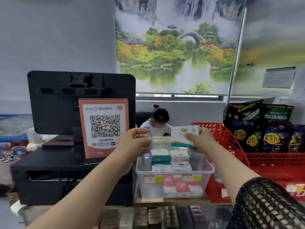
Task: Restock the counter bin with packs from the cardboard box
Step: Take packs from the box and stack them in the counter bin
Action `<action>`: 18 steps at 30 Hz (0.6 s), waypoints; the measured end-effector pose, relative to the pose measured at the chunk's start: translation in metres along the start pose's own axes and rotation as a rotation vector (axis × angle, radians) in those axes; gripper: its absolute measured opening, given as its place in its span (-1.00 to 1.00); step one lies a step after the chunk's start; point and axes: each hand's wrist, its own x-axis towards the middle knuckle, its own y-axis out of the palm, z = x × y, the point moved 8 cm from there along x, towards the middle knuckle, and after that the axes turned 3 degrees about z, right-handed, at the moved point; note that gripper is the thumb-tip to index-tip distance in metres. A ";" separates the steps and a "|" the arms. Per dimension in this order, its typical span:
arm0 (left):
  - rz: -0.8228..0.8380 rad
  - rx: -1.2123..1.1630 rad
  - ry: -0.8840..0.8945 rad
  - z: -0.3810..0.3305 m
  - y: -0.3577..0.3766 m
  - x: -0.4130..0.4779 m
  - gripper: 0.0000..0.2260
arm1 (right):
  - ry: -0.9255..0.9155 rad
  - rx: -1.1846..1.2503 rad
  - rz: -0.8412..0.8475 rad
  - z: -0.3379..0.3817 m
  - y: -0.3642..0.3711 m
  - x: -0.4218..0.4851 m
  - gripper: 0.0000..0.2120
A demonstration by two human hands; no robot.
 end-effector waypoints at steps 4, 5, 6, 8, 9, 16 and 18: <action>-0.035 0.008 0.027 0.001 0.001 0.017 -0.74 | 0.071 -0.036 -0.041 -0.035 0.005 0.046 -0.72; -0.048 0.006 0.034 0.001 0.001 0.021 -0.75 | 0.097 -0.041 -0.050 -0.042 0.007 0.057 -0.74; -0.062 0.004 0.038 0.000 0.002 0.026 -0.75 | 0.124 -0.035 -0.053 -0.050 0.009 0.067 -0.74; -0.081 0.002 0.044 0.000 0.004 0.036 -0.76 | 0.179 0.006 -0.035 -0.066 0.018 0.090 -0.76; -0.087 0.003 0.046 0.000 0.006 0.041 -0.76 | 0.207 0.023 -0.020 -0.075 0.023 0.101 -0.80; -0.091 0.014 0.053 0.007 0.021 0.069 -0.75 | 0.380 0.039 -0.078 -0.127 0.046 0.167 -0.58; -0.088 0.017 0.051 0.010 0.024 0.073 -0.76 | 0.315 -0.089 -0.112 -0.130 0.046 0.182 -0.59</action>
